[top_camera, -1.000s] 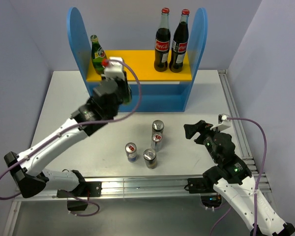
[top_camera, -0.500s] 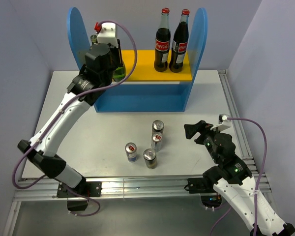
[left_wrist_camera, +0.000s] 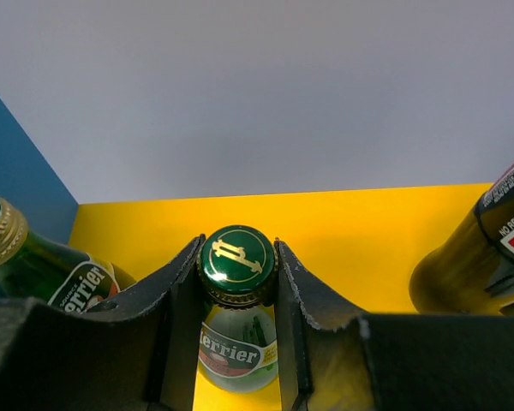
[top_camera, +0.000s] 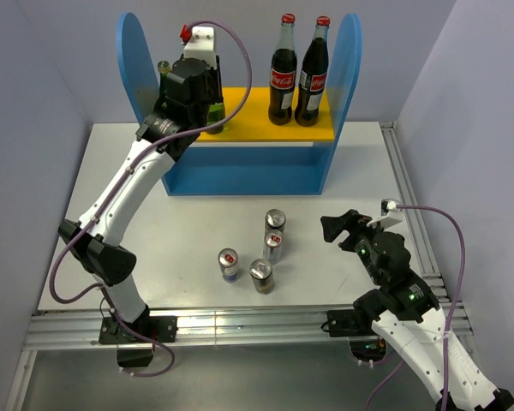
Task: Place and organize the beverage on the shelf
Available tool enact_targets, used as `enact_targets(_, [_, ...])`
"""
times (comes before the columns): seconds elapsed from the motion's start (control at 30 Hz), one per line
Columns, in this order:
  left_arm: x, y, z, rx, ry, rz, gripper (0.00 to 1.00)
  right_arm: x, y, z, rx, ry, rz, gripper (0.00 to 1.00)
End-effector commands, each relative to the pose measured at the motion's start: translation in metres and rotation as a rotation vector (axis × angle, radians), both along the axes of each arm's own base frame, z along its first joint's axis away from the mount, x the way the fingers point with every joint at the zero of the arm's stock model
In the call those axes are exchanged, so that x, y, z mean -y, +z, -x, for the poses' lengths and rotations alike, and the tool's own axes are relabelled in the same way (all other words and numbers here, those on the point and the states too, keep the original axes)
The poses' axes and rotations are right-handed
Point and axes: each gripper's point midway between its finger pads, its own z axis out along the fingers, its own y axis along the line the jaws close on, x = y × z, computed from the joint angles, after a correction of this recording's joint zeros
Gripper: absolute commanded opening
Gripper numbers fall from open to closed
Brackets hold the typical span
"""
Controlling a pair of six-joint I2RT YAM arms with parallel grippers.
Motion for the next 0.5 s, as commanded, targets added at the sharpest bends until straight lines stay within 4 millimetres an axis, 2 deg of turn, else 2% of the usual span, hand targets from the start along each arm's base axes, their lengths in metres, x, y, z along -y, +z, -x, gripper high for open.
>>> enact_targets(0.0, [-0.017,0.082,0.008,0.208,0.008,0.108,0.00,-0.002,0.008,-0.003,0.037,0.007,-0.008,0.92])
enact_targets(0.33, [-0.035,0.071,-0.002,0.196,0.052,0.104,0.01,-0.002,0.008,-0.003,0.037,0.007,-0.009,0.92])
enact_targets(0.47, [-0.036,0.069,0.000,0.197,0.047,0.104,0.18,-0.002,0.009,-0.003,0.039,0.004,-0.009,0.92])
